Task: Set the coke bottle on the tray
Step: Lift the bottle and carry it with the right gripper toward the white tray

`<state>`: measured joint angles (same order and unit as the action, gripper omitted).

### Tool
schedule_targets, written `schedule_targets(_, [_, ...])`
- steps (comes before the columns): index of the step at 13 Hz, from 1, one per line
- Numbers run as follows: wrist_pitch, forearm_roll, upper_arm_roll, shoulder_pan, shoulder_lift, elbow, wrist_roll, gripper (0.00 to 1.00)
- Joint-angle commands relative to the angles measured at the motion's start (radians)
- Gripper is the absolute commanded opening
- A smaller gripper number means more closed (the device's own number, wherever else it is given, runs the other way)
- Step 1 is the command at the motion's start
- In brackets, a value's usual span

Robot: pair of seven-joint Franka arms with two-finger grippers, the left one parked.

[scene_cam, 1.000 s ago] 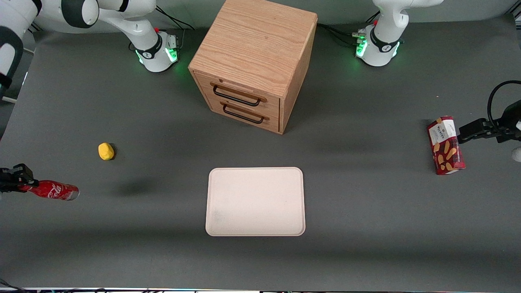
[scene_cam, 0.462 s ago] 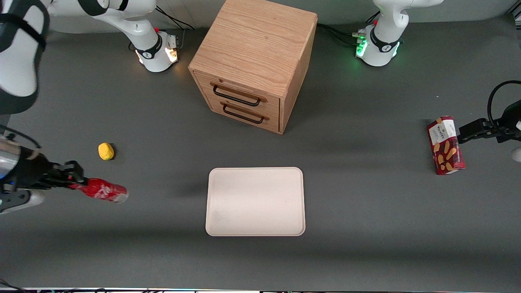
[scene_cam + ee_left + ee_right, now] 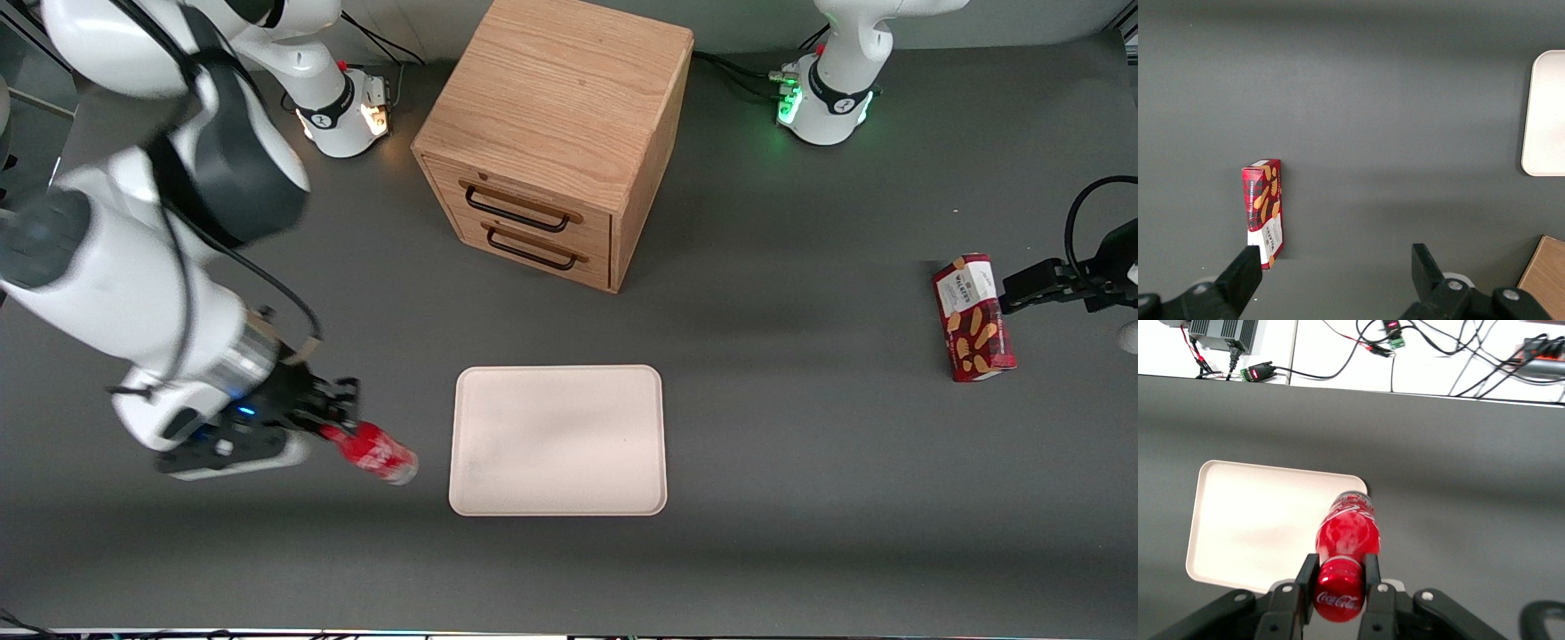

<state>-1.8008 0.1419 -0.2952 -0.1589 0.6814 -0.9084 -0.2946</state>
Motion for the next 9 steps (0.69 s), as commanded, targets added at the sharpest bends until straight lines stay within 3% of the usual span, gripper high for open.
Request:
schedule_targets(1, [-0.095, 0.035, -0.018, -0.001, 0.085, 0.016, -0.023, 0.0])
schedule_targets(9, [-0.187, 0.044, -0.024, -0.044, 0.237, -0.004, -0.024, 0.0])
